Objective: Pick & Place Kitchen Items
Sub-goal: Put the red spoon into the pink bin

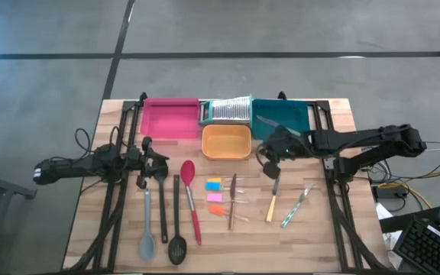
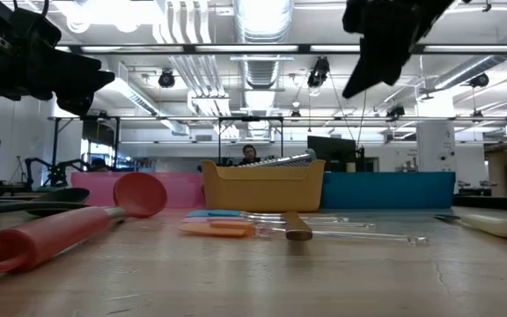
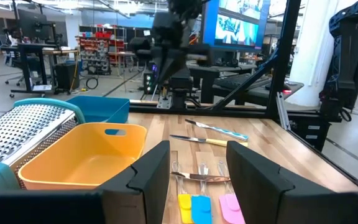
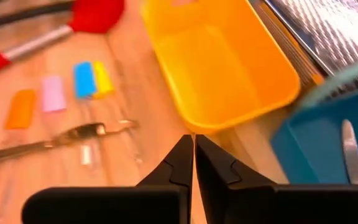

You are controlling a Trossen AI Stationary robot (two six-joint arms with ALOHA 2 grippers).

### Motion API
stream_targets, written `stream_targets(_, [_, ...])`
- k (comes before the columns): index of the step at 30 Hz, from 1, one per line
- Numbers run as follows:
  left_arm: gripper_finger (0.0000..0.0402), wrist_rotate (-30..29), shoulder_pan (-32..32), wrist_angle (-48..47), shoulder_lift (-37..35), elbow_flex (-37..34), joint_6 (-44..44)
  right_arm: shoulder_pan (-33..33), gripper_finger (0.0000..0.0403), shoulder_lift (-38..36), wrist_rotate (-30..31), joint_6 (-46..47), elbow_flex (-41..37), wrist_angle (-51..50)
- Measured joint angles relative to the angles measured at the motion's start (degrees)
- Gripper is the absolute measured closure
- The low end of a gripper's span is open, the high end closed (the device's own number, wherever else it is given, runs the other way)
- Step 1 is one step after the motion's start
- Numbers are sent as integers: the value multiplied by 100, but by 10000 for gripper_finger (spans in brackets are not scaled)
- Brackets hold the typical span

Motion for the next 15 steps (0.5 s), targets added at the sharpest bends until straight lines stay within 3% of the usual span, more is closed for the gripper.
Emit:
stream_targets(11, [238, 1, -1, 0, 0, 0, 2, 394, 362, 17, -31, -38, 231, 59])
stream_targets(15, [238, 0, 0, 0, 1, 0, 0, 448, 352, 291, -47, 659, 83, 47])
